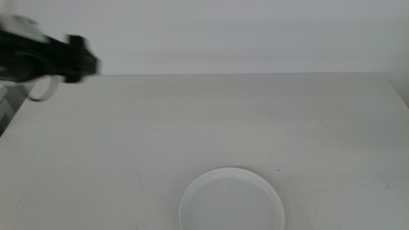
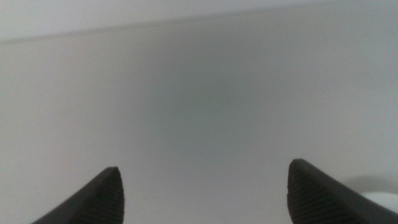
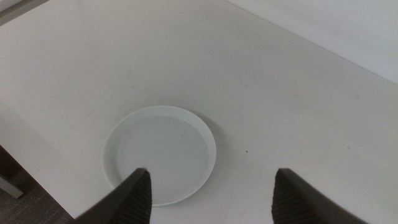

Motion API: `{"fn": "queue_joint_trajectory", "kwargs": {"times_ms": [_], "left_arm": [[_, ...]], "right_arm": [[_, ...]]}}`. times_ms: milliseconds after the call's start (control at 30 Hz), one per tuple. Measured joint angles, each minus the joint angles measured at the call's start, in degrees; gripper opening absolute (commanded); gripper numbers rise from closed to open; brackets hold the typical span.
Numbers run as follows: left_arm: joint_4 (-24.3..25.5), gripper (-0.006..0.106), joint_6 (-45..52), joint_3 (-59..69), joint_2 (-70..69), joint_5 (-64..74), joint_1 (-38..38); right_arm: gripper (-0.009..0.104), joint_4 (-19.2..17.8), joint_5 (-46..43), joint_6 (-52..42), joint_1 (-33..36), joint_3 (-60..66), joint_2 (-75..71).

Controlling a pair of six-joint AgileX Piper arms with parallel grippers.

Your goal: Stack the three bowls on top of each other.

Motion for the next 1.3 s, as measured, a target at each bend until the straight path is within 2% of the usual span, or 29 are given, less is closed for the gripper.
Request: {"fn": "queue_joint_trajectory", "kwargs": {"times_ms": [100, 233, 700, 800, 900, 1100, 1233, 1300], "left_arm": [[2.73, 0.088, 0.00, 0.00, -1.94, 1.24, 4.34], [3.51, 0.088, 0.00, 0.00, -2.55, 2.51, 8.23], [3.35, 0.087, -0.29, 0.00, -2.60, 3.74, 8.76], [3.19, 0.087, -0.29, 0.00, -3.18, 3.74, 8.76], [1.98, 0.086, -0.42, 0.00, -4.23, 3.74, 8.76], [0.70, 0.086, 2.02, 0.00, -5.20, 3.76, 8.76], [0.70, 0.086, 2.70, 0.00, -6.63, 4.03, 8.76], [0.70, 0.086, 2.70, 0.00, -7.98, 4.14, 8.76]], "right_arm": [[0.049, 0.00, 0.00, 0.00, 0.00, 0.00, 0.00], [0.049, 0.00, 0.00, 0.00, 0.00, 0.00, 0.00], [0.049, -0.24, -1.27, 2.08, 0.00, 0.00, 0.19], [0.049, -3.30, -2.82, 7.58, 0.00, 0.00, 2.16], [0.049, -8.85, -5.93, 12.51, 0.00, 0.00, 6.03], [0.047, -16.38, -10.17, 18.95, -0.54, -1.47, 14.70], [0.045, -17.24, -11.81, 19.51, -5.41, -3.70, 18.57], [0.045, -16.37, -12.04, 17.64, -10.04, -4.96, 19.20]]}}
